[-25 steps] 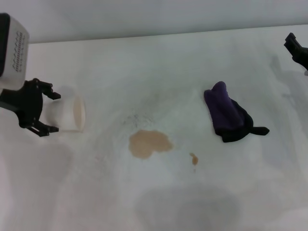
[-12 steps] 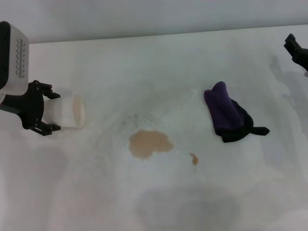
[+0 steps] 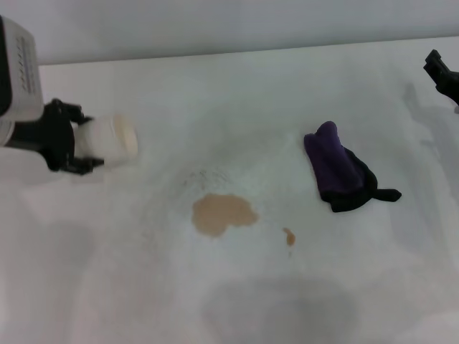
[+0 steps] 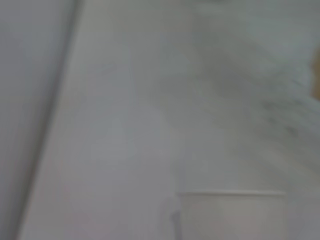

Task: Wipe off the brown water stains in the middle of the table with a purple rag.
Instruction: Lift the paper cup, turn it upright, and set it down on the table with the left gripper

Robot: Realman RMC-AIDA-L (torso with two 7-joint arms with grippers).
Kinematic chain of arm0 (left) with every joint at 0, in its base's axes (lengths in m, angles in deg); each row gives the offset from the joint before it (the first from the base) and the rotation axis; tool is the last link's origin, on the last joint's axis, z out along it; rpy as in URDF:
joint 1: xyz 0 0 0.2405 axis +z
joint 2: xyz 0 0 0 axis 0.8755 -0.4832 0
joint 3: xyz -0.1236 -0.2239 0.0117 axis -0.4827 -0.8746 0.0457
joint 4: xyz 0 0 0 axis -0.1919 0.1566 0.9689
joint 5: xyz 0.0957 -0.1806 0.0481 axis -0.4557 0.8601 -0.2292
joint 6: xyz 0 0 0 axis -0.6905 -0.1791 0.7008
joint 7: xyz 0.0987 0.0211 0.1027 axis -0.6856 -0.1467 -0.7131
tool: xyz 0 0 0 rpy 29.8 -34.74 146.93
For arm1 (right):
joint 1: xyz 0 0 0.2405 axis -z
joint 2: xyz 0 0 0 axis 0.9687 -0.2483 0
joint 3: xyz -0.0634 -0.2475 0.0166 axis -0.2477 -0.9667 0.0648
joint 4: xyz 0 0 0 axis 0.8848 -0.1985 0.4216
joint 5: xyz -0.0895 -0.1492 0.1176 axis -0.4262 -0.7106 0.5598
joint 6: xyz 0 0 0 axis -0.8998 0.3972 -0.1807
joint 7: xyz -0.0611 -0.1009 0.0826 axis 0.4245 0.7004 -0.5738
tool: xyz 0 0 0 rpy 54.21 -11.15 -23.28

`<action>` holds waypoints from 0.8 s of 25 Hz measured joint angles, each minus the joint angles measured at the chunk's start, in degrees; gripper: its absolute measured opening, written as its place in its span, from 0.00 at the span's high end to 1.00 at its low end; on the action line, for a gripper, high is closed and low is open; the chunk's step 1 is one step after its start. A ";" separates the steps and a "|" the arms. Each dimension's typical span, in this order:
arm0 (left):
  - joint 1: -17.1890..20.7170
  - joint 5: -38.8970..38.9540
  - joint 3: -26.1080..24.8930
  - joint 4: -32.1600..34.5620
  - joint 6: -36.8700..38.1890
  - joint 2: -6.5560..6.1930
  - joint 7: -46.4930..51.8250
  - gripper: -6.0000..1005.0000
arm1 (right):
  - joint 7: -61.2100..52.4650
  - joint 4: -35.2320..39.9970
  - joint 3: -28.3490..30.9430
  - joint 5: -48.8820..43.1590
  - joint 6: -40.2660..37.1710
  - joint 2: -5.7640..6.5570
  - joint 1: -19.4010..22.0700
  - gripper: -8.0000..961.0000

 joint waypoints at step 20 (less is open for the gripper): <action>22.01 55.05 -0.08 18.41 -0.98 -0.03 -8.08 0.27 | 0.01 0.26 -0.29 0.00 0.01 0.00 0.83 0.09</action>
